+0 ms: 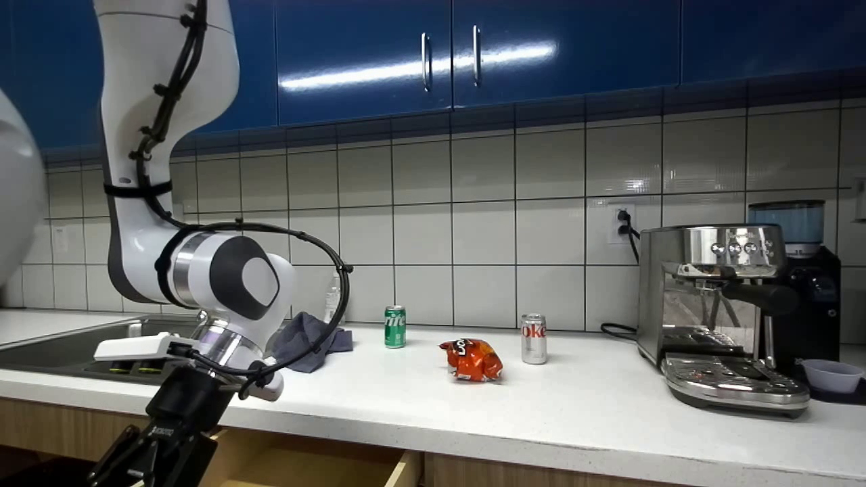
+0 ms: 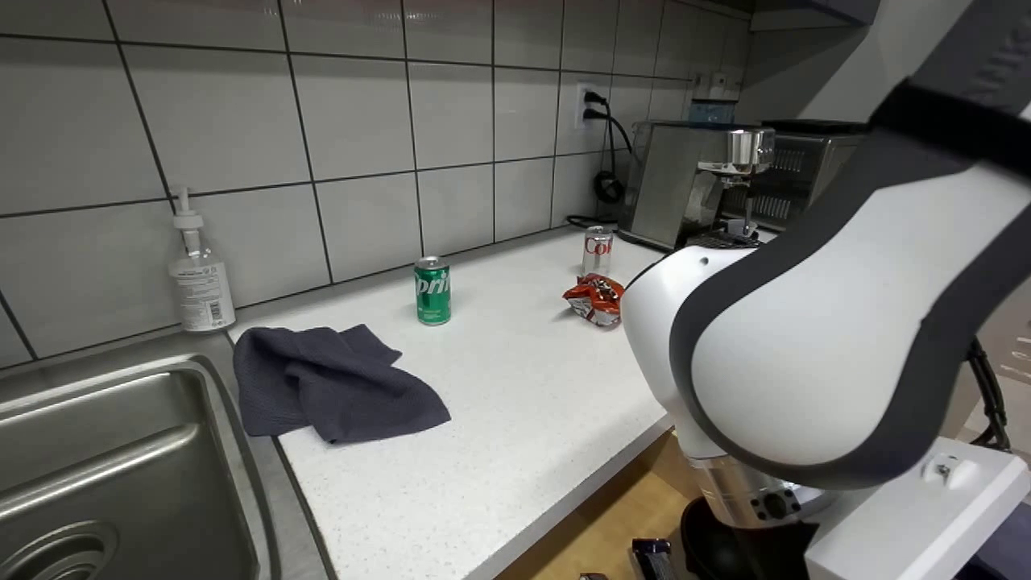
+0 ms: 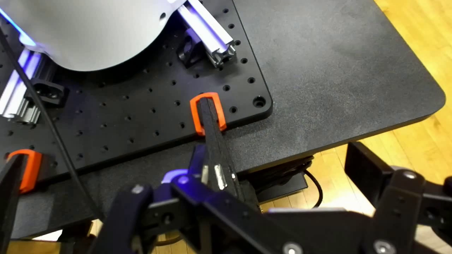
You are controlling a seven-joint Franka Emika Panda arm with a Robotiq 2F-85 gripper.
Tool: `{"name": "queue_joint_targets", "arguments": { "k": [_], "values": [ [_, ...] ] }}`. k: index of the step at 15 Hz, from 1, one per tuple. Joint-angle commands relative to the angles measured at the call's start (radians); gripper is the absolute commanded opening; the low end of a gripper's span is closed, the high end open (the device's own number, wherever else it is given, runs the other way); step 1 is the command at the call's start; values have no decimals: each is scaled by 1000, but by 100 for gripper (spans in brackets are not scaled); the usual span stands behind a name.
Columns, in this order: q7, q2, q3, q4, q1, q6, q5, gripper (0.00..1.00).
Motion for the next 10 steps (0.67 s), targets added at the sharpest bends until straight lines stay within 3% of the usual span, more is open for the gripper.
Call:
{"name": "queue_joint_targets", "arguments": {
  "k": [1,6,10],
  "values": [
    [-35,41,-3,27,-25,23,45,100],
    [-41,84,-9,57,-37,73,89,100],
    [-51,126,-15,91,-35,59,55,100]
  ]
}}
